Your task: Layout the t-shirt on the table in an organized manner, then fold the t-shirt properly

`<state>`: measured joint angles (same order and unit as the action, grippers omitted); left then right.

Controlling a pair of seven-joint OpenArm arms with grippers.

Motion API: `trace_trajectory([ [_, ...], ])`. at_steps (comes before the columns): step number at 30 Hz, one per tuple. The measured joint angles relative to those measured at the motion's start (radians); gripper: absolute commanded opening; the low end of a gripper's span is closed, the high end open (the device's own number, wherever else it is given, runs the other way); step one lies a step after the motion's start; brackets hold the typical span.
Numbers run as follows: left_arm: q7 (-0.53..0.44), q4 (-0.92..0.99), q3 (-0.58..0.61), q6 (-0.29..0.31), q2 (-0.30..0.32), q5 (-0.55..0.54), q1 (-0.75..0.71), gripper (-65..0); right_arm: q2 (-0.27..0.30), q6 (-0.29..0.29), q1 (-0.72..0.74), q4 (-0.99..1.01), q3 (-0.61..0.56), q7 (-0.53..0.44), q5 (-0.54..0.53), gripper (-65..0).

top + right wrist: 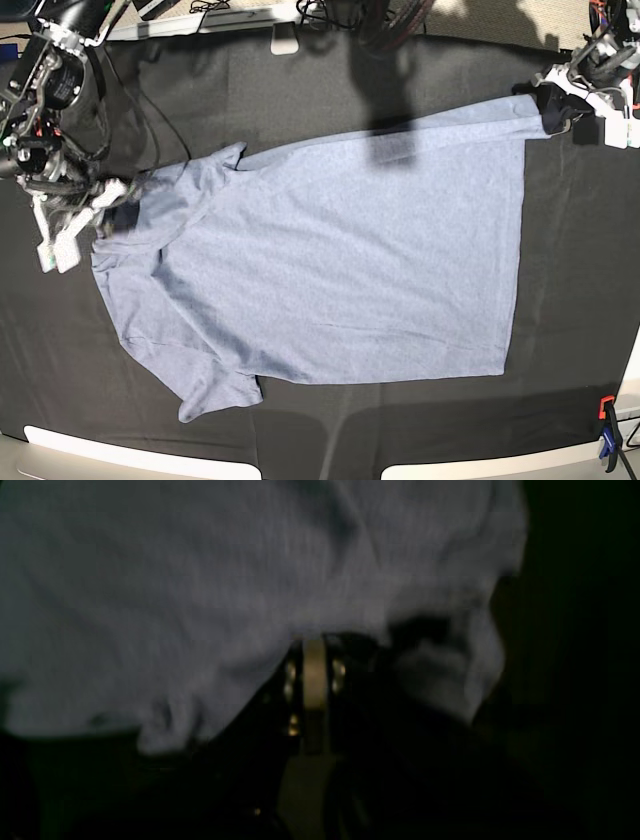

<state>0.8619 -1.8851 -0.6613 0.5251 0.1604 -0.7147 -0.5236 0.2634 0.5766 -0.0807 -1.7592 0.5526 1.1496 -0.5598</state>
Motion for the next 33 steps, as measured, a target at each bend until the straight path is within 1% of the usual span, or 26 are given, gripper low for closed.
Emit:
trace_trajectory([
  [1, 0.0, 0.0, 0.0, 0.0, 0.0, 0.0, 0.0, -65.0, 0.0, 0.0, -0.02, -0.001, 0.0, -0.01, 0.002, -46.0],
  [2, 0.0, 0.0, 0.0, 0.0, 0.0, 0.0, 0.0, -65.0, 0.0, 0.004, -0.045, -0.002, 0.0, -0.008, 0.018, -41.7],
  [3, 0.0, 0.0, 0.0, 0.0, 0.0, 0.0, 0.0, -65.0, 0.0, 0.032, -0.072, -0.002, 0.0, -0.007, 0.053, -39.3],
  [4, 0.0, 0.0, 0.0, 0.0, 0.0, 0.0, 0.0, -65.0, -0.001, 0.046, -0.096, 0.001, -0.001, -0.011, 0.093, -38.7],
  [6, 0.0, 0.0, 0.0, 0.0, 0.0, 0.0, 0.0, -65.0, 0.0, 0.049, -0.134, 0.025, 0.001, -0.112, 0.142, -38.7],
  [9, 0.0, 0.0, 0.0, 0.0, 0.0, 0.0, 0.0, -65.0, 0.0, 0.051, -0.138, 0.078, 0.001, -0.235, 0.214, -38.7],
  [12, 0.0, 0.0, 0.0, 0.0, 0.001, 0.0, 0.0, -65.0, 0.0, 0.051, -0.112, 0.166, 0.0, -0.294, 0.243, -38.7],
  [15, 0.0, 0.0, 0.0, 0.0, 0.001, 0.0, 0.0, -65.0, 0.001, 0.052, -0.055, 0.265, -0.012, -0.3, 0.241, -38.7],
  [18, 0.0, 0.0, 0.0, 0.0, 0.0, 0.0, 0.0, -65.0, 0.006, 0.053, -0.002, 0.335, -0.055, -0.317, 0.242, -38.7],
  [21, 0.0, 0.0, 0.0, 0.0, 0.001, 0.0, 0.0, -65.0, 0.011, 0.08, 0.002, 0.34, -0.108, -0.317, 0.216, -38.7],
  [24, 0.0, 0.0, 0.0, 0.0, 0.0, 0.0, 0.0, -65.0, 0.015, 0.082, 0.001, 0.339, -0.14, -0.303, 0.215, -38.7],
  [26, 0.0, 0.0, 0.0, 0.0, 0.0, 0.0, 0.0, -65.0, 0.016, 0.082, 0.001, 0.339, -0.145, -0.266, 0.212, -38.7],
  [29, 0.0, 0.0, 0.0, 0.0, 0.0, 0.0, 0.0, -65.0, 0.014, 0.082, -0.002, 0.339, -0.132, -0.258, 0.204, -38.7],
  [30, 0.0, 0.0, 0.0, 0.0, 0.0, 0.0, 0.0, -65.0, 0.013, 0.083, -0.003, 0.339, -0.116, -0.24, 0.17, -38.7],
  [32, 0.0, 0.0, 0.0, 0.0, 0.0, 0.0, 0.0, -65.0, 0.014, 0.111, -0.014, 0.337, -0.075, -0.189, 0.092, -38.7],
  [33, 0.0, 0.0, 0.0, 0.0, 0.0, 0.0, 0.0, -65.0, 0.013, 0.113, -0.022, 0.334, -0.05, -0.162, 0.044, -38.7],
])
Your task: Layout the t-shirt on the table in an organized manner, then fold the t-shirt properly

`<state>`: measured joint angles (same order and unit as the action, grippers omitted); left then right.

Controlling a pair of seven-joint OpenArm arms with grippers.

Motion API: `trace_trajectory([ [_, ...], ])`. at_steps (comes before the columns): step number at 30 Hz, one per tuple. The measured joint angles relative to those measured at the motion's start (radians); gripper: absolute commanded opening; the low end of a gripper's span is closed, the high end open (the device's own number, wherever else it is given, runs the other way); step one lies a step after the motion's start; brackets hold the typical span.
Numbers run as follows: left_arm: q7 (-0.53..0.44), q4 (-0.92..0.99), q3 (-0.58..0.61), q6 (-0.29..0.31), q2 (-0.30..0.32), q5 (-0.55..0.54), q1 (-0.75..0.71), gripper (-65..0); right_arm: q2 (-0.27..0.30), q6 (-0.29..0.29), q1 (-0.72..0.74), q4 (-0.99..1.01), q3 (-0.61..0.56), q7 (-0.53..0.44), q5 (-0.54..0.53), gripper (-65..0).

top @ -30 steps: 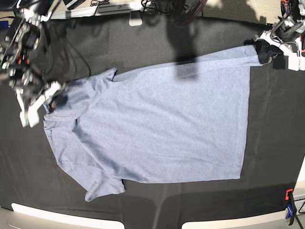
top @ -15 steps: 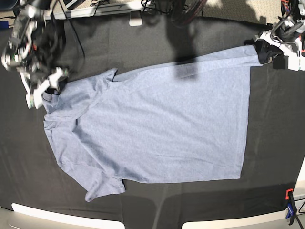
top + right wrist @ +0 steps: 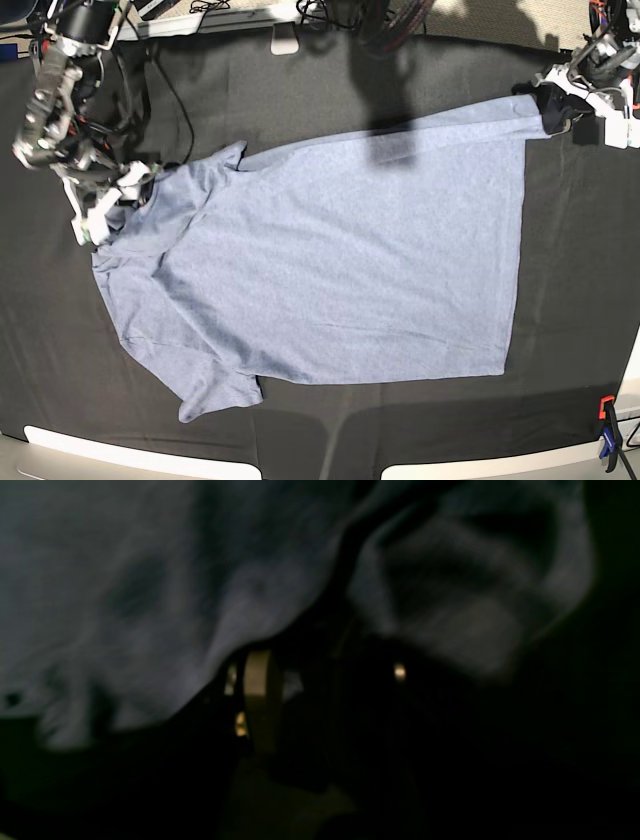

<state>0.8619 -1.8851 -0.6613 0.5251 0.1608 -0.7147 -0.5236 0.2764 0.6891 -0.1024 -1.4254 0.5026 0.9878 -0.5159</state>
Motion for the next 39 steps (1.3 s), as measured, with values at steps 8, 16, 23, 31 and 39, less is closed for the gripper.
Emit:
trace_trajectory([
  [8, 0.0, 0.0, 0.0, 0.0, 0.0, 0.0, 0.0, -65.0, 0.008, 0.011, -0.058, -0.01, 0.063, 0.025, -0.119, -38.7],
  [16, -0.001, 0.0, 0.0, 0.0, 0.0, 0.0, 0.0, -65.0, 0.009, 0.007, -0.037, -0.01, -0.013, -0.004, -0.122, -38.7],
  [23, -0.001, 0.0, 0.0, 0.0, 0.0, 0.0, 0.0, -65.0, 0.006, 0.004, -0.043, -0.009, -0.051, 0.054, -0.255, -38.7],
  [31, -0.001, 0.0, 0.0, 0.0, 0.0, 0.0, 0.0, -65.0, 0.006, 0.004, -0.042, -0.009, -0.01, 0.153, -0.314, -38.7],
  [39, -0.001, 0.0, 0.0, 0.0, 0.0, 0.0, 0.0, -65.0, -0.017, 0.003, -0.053, -0.008, 0.026, 0.159, -0.375, -38.7],
])
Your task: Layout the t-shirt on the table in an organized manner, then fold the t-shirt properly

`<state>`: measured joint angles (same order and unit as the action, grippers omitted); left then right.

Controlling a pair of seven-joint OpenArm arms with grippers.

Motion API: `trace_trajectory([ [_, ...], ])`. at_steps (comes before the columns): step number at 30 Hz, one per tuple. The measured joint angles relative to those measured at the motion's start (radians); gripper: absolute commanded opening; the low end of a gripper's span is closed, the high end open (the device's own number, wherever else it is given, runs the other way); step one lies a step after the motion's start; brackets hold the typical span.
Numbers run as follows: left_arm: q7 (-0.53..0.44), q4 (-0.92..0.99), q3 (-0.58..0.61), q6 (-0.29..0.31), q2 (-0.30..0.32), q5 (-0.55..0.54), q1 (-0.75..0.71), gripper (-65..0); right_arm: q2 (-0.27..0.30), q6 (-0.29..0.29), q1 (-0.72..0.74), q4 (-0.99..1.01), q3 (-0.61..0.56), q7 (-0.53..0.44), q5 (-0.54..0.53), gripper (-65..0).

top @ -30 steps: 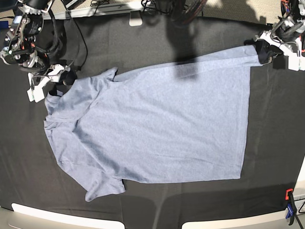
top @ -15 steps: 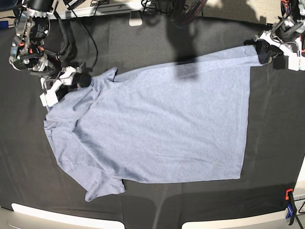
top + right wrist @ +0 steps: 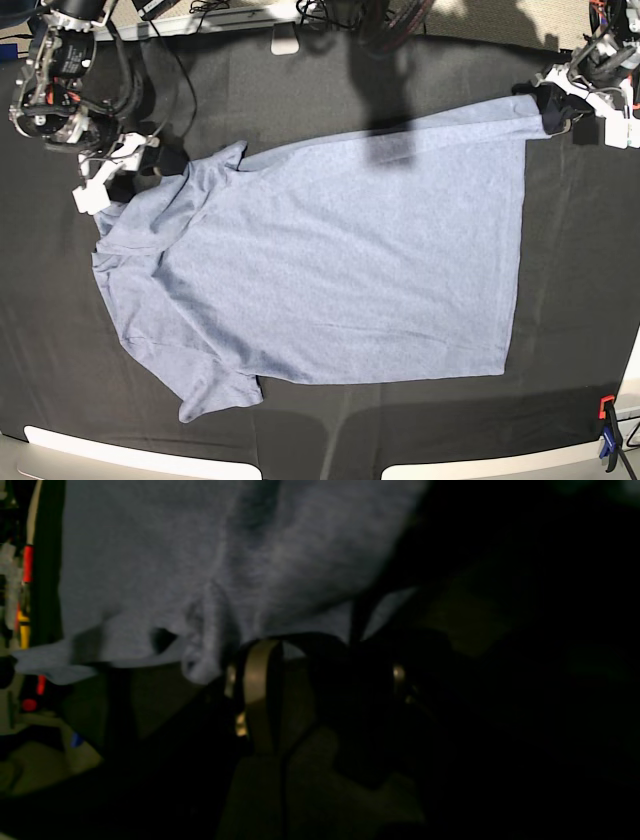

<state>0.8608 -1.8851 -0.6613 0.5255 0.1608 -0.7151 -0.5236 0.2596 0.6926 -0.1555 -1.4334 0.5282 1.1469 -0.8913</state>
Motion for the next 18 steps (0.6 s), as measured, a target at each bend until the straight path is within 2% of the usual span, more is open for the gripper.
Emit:
trace_trajectory([
  [6, 0.0, 0.0, 0.0, 0.0, 0.0, 0.0, 0.0, -65.0, -0.05, 0.0, 0.0, 0.0, -0.002, -0.021, 0.001, -38.7],
  [13, 0.0, 0.0, 0.0, 0.0, 0.0, 0.0, 0.0, -65.0, -0.055, 0.014, 0.006, -0.002, -0.002, -0.205, 0.237, -38.7],
  [18, 0.0, 0.0, 0.0, 0.0, 0.0, 0.0, 0.0, -65.0, -0.058, 0.011, 0.034, -0.002, -0.002, -0.195, 0.259, -38.7],
])
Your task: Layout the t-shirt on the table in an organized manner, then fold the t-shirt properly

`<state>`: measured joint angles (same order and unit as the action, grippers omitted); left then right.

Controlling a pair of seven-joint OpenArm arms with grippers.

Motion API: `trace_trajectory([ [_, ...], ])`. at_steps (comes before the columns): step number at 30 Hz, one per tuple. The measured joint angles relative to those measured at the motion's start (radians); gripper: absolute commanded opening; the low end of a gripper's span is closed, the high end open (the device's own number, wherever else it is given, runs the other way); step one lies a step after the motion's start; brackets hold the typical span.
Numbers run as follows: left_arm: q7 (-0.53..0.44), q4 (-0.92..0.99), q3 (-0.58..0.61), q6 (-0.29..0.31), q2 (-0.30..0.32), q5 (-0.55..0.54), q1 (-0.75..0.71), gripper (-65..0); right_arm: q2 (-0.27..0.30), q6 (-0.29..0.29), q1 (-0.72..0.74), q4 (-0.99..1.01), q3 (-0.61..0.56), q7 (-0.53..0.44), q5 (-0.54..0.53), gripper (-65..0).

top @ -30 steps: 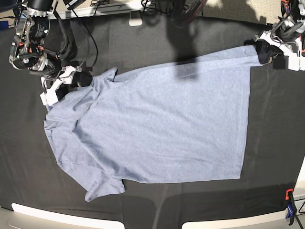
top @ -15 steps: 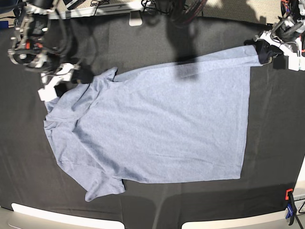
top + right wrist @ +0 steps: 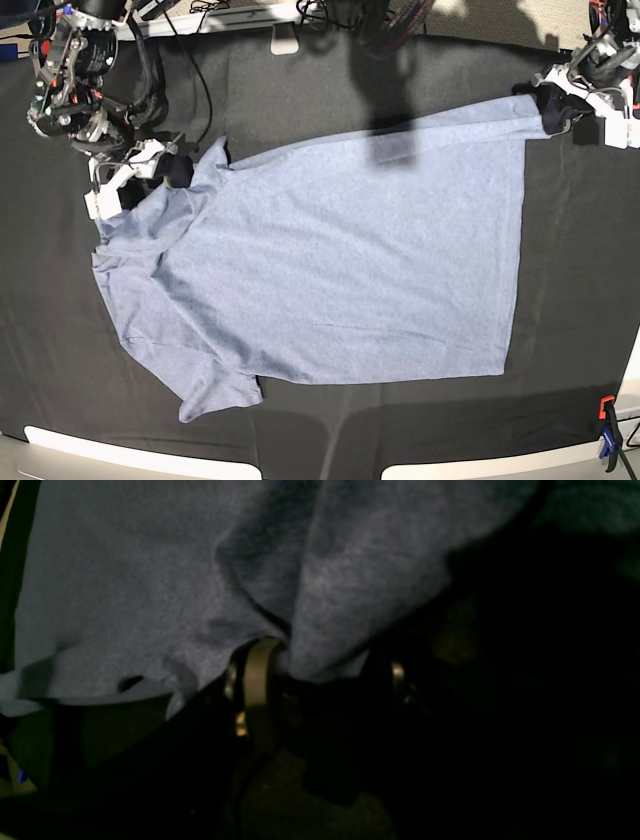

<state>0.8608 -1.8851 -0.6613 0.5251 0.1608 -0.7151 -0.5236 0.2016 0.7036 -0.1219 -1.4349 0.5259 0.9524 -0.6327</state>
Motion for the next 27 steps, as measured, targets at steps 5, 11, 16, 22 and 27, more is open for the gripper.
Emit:
trace_trajectory([
  [5, 0.0, 0.0, 0.0, 0.0, 0.0, 0.0, 0.0, -65.0, -0.013, -0.008, 0.054, 0.002, 0.0, 0.042, 0.024, -39.0],
  [11, 0.0, 0.0, 0.0, 0.0, 0.0, 0.0, 0.0, -65.0, -0.016, -0.008, 0.048, 0.001, 0.001, 0.142, -0.012, -59.2],
  [16, 0.0, 0.0, 0.0, 0.0, -0.001, 0.0, 0.0, -65.0, -0.017, -0.012, -0.087, -0.139, 0.002, 0.166, -0.038, -62.8],
  [22, 0.027, 0.0, -0.001, 0.041, 0.0, -0.007, -0.026, -65.0, -0.016, -0.012, -0.289, -0.381, 0.081, 0.174, -0.045, -63.0],
  [27, 0.084, 0.0, -0.066, 0.099, 0.0, -0.118, -0.055, -65.0, -0.019, -0.013, -0.433, -0.492, 0.159, 0.208, -0.189, -63.0],
])
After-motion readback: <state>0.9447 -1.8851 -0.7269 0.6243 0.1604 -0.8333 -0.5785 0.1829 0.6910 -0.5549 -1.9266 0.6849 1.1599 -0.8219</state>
